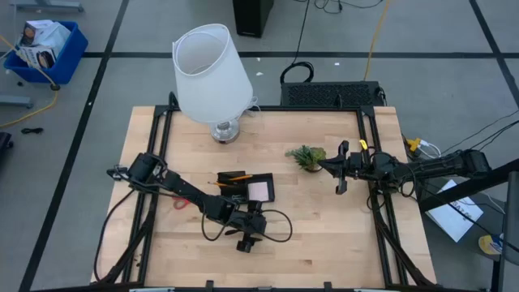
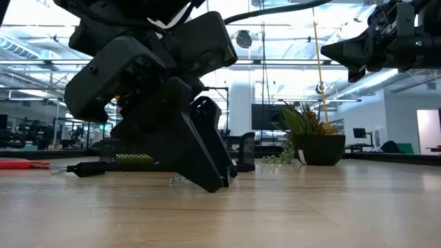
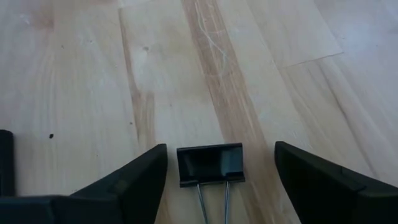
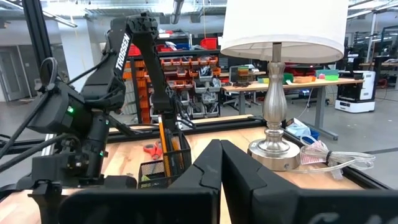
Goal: Pick and place office supplies into organizer
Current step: Put the bottom black binder clip into the black desk organizer
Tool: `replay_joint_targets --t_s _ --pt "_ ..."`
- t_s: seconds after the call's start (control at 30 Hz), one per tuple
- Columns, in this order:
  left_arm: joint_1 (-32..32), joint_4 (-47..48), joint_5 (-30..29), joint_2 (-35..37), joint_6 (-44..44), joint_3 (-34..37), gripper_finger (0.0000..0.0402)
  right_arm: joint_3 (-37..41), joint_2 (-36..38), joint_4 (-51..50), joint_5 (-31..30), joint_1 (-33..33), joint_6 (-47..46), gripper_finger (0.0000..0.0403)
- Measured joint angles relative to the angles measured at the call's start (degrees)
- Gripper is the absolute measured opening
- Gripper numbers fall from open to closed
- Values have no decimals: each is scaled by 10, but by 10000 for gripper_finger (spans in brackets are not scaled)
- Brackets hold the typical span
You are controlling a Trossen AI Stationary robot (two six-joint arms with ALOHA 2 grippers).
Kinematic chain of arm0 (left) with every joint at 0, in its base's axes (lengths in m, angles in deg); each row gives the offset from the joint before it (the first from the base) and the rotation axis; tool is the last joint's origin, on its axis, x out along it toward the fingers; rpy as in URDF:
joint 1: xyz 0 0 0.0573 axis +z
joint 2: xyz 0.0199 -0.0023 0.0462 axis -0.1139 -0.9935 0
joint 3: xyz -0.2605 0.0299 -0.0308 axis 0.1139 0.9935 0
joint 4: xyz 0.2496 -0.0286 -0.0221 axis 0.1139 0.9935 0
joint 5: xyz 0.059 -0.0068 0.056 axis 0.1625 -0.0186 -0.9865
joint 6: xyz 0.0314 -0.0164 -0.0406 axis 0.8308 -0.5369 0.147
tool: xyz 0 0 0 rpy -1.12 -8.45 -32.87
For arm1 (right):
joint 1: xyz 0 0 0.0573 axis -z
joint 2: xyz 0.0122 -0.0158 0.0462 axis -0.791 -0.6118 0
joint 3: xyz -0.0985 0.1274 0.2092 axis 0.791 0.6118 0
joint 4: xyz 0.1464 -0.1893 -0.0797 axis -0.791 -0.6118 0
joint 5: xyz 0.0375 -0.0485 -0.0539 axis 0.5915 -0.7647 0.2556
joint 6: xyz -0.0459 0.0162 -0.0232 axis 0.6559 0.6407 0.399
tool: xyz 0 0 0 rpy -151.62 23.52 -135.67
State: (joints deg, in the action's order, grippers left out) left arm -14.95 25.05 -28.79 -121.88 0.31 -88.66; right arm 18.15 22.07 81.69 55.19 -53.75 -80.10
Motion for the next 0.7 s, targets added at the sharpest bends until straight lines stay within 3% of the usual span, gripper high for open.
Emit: replay_joint_targets --t_s 0.53,0.7 --pt "-9 6 -48 -1 -18 0 160 0 0 -4 0 0 0 0" --pt "-9 7 -58 -1 -30 0 145 0 0 -4 0 0 0 0"
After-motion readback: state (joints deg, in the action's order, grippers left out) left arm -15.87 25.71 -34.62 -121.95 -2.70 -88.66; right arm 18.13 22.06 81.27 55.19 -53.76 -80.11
